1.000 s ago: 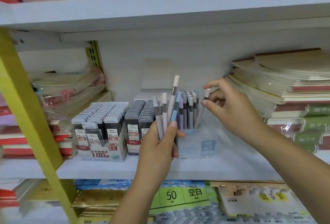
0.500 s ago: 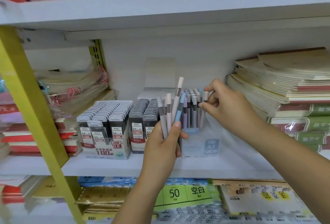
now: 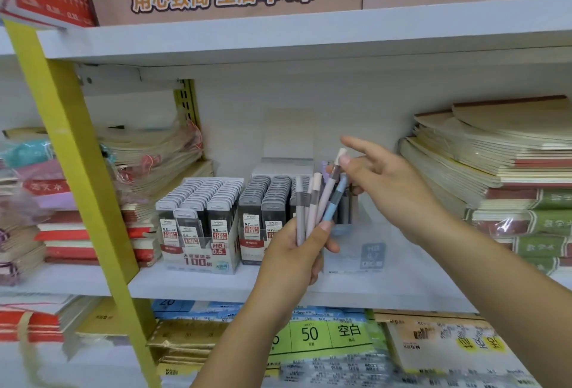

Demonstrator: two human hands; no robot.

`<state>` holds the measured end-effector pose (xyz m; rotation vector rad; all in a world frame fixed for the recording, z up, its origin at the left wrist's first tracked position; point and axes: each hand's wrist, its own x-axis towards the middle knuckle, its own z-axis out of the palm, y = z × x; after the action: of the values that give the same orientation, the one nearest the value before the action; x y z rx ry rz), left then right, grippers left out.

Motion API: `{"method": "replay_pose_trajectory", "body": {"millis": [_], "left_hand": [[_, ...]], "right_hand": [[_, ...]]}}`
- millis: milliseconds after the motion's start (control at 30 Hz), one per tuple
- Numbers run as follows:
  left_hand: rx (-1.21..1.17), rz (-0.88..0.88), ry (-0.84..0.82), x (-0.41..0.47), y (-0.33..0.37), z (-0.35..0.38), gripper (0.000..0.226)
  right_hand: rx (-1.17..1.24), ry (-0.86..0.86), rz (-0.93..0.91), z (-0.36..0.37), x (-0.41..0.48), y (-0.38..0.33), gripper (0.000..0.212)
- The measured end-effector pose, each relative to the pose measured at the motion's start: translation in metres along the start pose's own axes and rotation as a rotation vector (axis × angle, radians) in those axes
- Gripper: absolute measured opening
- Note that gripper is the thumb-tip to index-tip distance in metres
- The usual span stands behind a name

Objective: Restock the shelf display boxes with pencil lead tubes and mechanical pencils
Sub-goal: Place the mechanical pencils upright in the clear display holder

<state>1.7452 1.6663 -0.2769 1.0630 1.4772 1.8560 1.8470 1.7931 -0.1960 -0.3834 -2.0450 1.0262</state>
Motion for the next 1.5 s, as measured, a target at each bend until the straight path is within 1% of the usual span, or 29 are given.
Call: {"method": "replay_pose_trajectory", "body": {"millis": [33, 67, 100, 167, 200, 233, 267, 367, 433, 500, 533, 633, 767, 900, 1067, 1167, 1233, 1267, 1300, 1333, 1367, 1433, 1467, 1500], "left_hand": [[0.0, -0.007, -0.015, -0.001, 0.0, 0.001, 0.021], [0.004, -0.013, -0.024, -0.002, 0.0, 0.001, 0.022], [0.009, -0.015, -0.025, -0.003, 0.001, 0.001, 0.024], [0.021, -0.008, -0.011, -0.004, 0.001, -0.002, 0.027], [0.028, -0.006, 0.004, -0.004, 0.0, -0.003, 0.028], [0.033, -0.006, 0.02, -0.004, -0.001, -0.005, 0.028], [0.032, -0.008, 0.036, -0.004, -0.002, -0.007, 0.028], [-0.007, -0.017, 0.085, -0.002, -0.003, -0.008, 0.022], [-0.038, -0.022, 0.109, 0.0, -0.004, -0.007, 0.015], [-0.043, -0.023, 0.116, 0.002, -0.004, -0.006, 0.014], [-0.039, -0.022, 0.117, 0.002, -0.005, -0.005, 0.015], [-0.017, -0.015, 0.114, 0.002, -0.006, -0.004, 0.019], [0.007, -0.011, 0.109, 0.002, -0.008, -0.004, 0.021], [0.002, -0.011, 0.101, 0.004, -0.008, -0.003, 0.021], [-0.015, -0.017, 0.085, 0.005, -0.008, -0.005, 0.021], [-0.036, -0.022, 0.055, 0.004, -0.007, -0.007, 0.019], [-0.053, -0.015, 0.017, 0.004, -0.005, -0.009, 0.02], [-0.053, -0.007, -0.007, 0.004, -0.005, -0.009, 0.021], [-0.047, 0.002, -0.033, 0.004, -0.004, -0.009, 0.021], [-0.038, 0.013, -0.057, 0.004, -0.004, -0.008, 0.02], [-0.033, 0.023, -0.079, 0.003, -0.003, -0.006, 0.019], [-0.032, 0.032, -0.112, 0.003, -0.002, -0.002, 0.018], [-0.031, 0.033, -0.122, 0.002, -0.001, 0.0, 0.018], [-0.031, 0.031, -0.126, 0.002, -0.001, 0.002, 0.018]], "right_hand": [[0.072, -0.019, 0.012, 0.001, 0.001, -0.003, 0.024], [0.133, 0.005, -0.001, 0.001, 0.002, -0.007, 0.017], [0.198, 0.077, -0.045, -0.001, 0.002, -0.01, 0.013], [0.283, 0.317, -0.199, -0.014, -0.001, -0.013, 0.01], [0.268, 0.422, -0.284, -0.024, -0.002, -0.012, 0.008], [0.225, 0.48, -0.351, -0.031, -0.004, -0.01, 0.008], [0.175, 0.488, -0.389, -0.038, -0.006, -0.007, 0.009], [0.001, 0.362, -0.36, -0.041, -0.011, 0.005, 0.015], [-0.195, 0.257, -0.313, -0.035, -0.012, 0.012, 0.018], [-0.351, 0.151, -0.268, -0.029, -0.014, 0.017, 0.01], [-0.4, 0.108, -0.254, -0.027, -0.015, 0.018, 0.006], [-0.471, 0.043, -0.225, -0.023, -0.017, 0.019, 0.01], [-0.409, 0.028, -0.202, -0.024, -0.014, 0.017, 0.007], [-0.392, 0.077, -0.19, -0.022, -0.008, 0.021, 0.02], [-0.552, 0.183, -0.272, -0.016, -0.002, 0.029, 0.024], [-0.66, 0.146, -0.255, -0.01, -0.001, 0.035, 0.022], [-0.671, 0.158, -0.258, -0.009, -0.003, 0.035, 0.017], [-0.645, 0.202, -0.266, -0.009, -0.006, 0.032, 0.016], [-0.571, 0.242, -0.261, -0.008, -0.01, 0.028, 0.017], [-0.439, 0.252, -0.237, -0.005, -0.016, 0.023, 0.018], [-0.267, 0.216, -0.188, -0.002, -0.021, 0.018, 0.019], [0.048, 0.081, -0.054, 0.005, -0.028, 0.008, 0.021], [0.133, 0.029, -0.008, 0.007, -0.03, 0.006, 0.022], [0.181, 0.015, 0.012, 0.006, -0.03, 0.005, 0.02]]}}
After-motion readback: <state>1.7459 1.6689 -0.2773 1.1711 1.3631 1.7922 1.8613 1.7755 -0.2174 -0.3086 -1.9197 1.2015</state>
